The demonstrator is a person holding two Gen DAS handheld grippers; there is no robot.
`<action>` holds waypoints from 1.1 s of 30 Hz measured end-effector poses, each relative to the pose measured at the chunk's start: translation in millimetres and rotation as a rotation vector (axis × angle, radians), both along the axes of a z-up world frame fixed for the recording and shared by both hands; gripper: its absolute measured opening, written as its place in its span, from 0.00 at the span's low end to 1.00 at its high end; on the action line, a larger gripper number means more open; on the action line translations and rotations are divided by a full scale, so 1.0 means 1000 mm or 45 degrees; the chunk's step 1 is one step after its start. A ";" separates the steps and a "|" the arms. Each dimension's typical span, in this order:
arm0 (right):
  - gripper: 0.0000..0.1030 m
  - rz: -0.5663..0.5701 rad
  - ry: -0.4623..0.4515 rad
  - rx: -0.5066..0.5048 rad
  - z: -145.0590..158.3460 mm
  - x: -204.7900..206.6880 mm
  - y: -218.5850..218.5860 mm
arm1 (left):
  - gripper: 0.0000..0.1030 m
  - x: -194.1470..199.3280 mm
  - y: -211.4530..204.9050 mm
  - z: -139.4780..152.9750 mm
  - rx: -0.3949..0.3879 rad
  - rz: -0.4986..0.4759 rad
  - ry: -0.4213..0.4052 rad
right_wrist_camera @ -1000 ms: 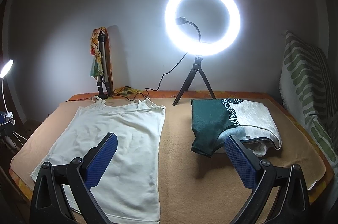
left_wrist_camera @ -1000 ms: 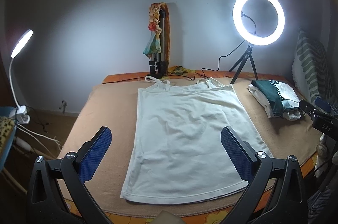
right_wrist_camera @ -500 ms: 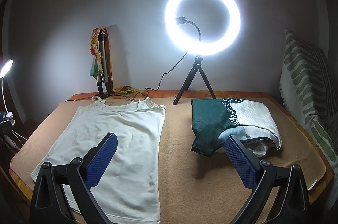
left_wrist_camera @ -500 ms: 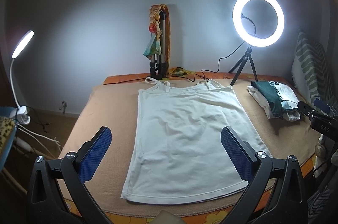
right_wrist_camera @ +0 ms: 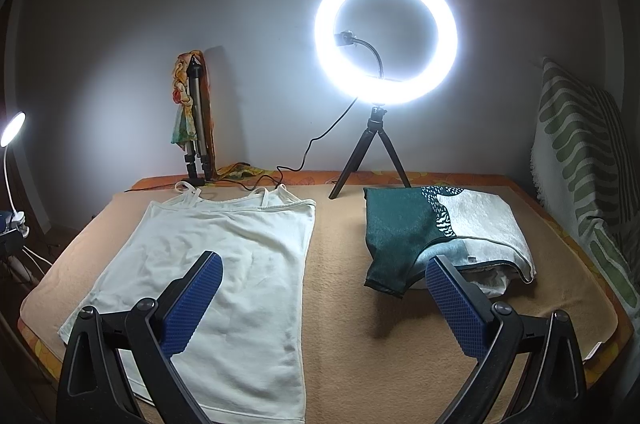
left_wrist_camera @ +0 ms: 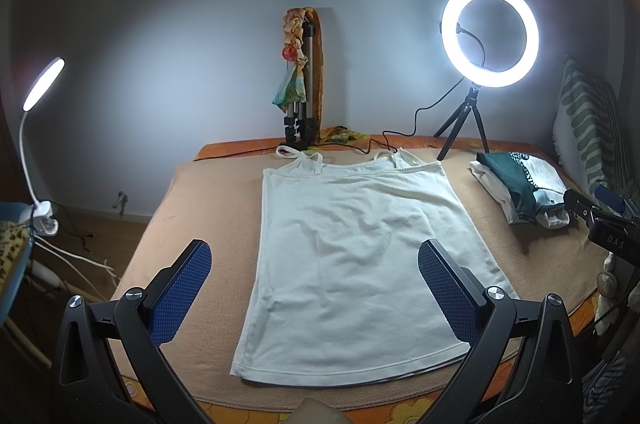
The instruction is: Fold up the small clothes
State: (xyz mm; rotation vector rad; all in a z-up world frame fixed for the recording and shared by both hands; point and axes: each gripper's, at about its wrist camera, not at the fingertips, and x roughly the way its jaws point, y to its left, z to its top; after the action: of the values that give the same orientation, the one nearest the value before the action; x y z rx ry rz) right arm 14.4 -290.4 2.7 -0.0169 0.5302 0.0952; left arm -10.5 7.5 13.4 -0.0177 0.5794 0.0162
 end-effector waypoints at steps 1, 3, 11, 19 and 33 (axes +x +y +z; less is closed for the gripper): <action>1.00 0.001 0.000 -0.001 0.000 0.000 0.000 | 1.00 0.000 0.000 0.000 0.000 0.000 0.001; 1.00 0.003 0.000 -0.003 -0.001 0.001 0.002 | 1.00 0.000 0.000 0.000 0.001 0.001 0.001; 1.00 0.005 0.001 -0.006 -0.001 0.001 0.004 | 1.00 0.000 0.004 -0.001 -0.003 0.006 0.003; 1.00 0.016 0.006 -0.012 -0.002 0.003 0.012 | 1.00 -0.001 0.010 -0.004 0.000 0.013 0.012; 0.99 0.140 0.053 0.021 0.000 0.018 0.041 | 1.00 -0.002 0.048 -0.029 -0.063 0.027 0.089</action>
State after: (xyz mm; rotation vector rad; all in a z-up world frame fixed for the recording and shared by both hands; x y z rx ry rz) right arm 32.0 -249.3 2.4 -0.0281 0.5702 0.2080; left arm -12.2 55.4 -15.4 -0.0715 0.6494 0.0234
